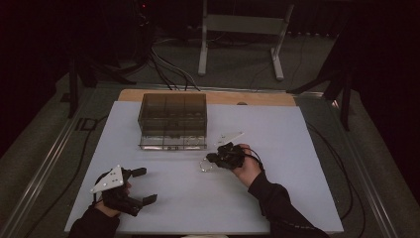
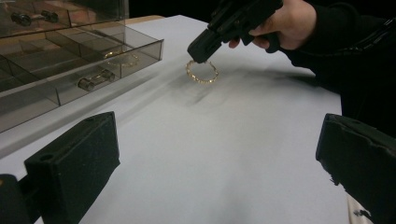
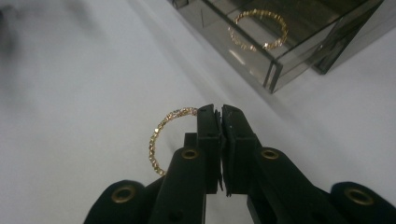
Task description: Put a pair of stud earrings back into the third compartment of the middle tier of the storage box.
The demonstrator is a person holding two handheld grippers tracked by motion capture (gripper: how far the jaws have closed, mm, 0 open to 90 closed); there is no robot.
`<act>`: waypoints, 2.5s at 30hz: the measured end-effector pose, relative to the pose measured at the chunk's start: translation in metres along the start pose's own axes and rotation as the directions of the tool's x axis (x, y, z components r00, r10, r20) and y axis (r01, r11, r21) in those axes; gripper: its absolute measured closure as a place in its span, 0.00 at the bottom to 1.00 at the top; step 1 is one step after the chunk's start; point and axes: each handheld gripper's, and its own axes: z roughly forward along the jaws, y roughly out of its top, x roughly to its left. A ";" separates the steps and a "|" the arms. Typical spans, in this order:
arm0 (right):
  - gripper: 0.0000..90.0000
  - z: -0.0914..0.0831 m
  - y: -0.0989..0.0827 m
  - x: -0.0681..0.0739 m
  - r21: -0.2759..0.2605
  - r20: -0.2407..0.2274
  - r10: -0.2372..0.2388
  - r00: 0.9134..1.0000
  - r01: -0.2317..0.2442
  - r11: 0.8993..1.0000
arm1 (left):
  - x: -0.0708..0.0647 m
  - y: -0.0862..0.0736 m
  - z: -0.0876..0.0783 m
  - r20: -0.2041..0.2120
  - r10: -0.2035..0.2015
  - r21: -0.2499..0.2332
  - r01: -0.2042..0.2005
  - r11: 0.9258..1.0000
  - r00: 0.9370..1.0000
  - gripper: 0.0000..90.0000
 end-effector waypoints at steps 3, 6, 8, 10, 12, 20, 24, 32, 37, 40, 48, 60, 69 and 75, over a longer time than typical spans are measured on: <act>0.97 -0.002 0.004 0.001 -0.010 -0.005 -0.001 1.000 0.001 1.000 | 0.000 0.000 0.000 0.001 0.001 0.000 -0.001 1.000 1.000 0.01; 0.97 -0.004 0.009 0.001 -0.019 -0.003 0.000 1.000 -0.001 1.000 | 0.000 0.000 0.000 0.000 0.001 0.000 -0.001 1.000 1.000 0.01; 0.97 -0.005 0.013 0.000 -0.029 -0.005 0.004 1.000 -0.004 1.000 | -0.001 0.000 0.001 0.000 0.002 0.001 -0.002 1.000 1.000 0.01; 0.97 -0.008 0.021 0.000 -0.043 0.003 -0.001 1.000 0.001 0.999 | -0.001 0.000 0.001 0.000 0.002 0.001 -0.002 1.000 1.000 0.01; 0.97 -0.011 0.026 -0.001 -0.054 0.005 0.000 1.000 0.001 0.999 | -0.001 0.000 0.001 0.000 0.003 0.001 -0.003 1.000 1.000 0.01; 0.97 -0.016 0.043 -0.003 -0.074 0.012 -0.007 1.000 0.008 0.997 | -0.001 0.000 0.000 0.000 0.003 0.001 -0.003 1.000 1.000 0.01; 0.97 -0.017 0.053 -0.005 -0.079 0.018 -0.006 1.000 0.007 0.997 | 0.000 0.000 0.000 0.000 0.004 0.000 -0.004 1.000 1.000 0.01; 0.97 -0.015 0.069 -0.008 -0.090 0.028 -0.006 1.000 0.009 0.996 | 0.000 0.000 0.000 0.000 0.004 0.000 -0.004 1.000 1.000 0.01; 0.97 -0.012 0.078 -0.011 -0.101 0.039 0.007 0.999 -0.003 0.995 | 0.000 0.000 -0.001 0.001 0.003 -0.003 -0.003 1.000 1.000 0.01; 0.97 -0.010 0.082 -0.013 -0.105 0.049 0.018 0.999 -0.013 0.994 | 0.000 0.000 -0.001 0.000 0.001 -0.004 -0.001 1.000 1.000 0.01; 0.97 -0.003 0.088 -0.017 -0.105 0.073 0.044 0.996 -0.036 0.994 | 0.000 0.000 -0.001 0.001 0.002 -0.006 -0.002 1.000 1.000 0.01; 0.97 0.010 0.089 -0.025 -0.111 0.108 0.087 0.990 -0.075 0.991 | 0.001 0.001 -0.002 0.000 0.005 -0.007 -0.005 1.000 1.000 0.01; 0.97 0.018 0.082 -0.035 -0.122 0.142 0.136 0.981 -0.119 0.985 | 0.000 0.001 -0.001 0.001 0.001 -0.009 -0.001 1.000 1.000 0.01; 0.97 0.028 0.075 -0.039 -0.098 0.144 0.149 0.978 -0.136 0.986 | 0.000 0.000 -0.001 0.001 0.004 -0.001 -0.004 1.000 1.000 0.01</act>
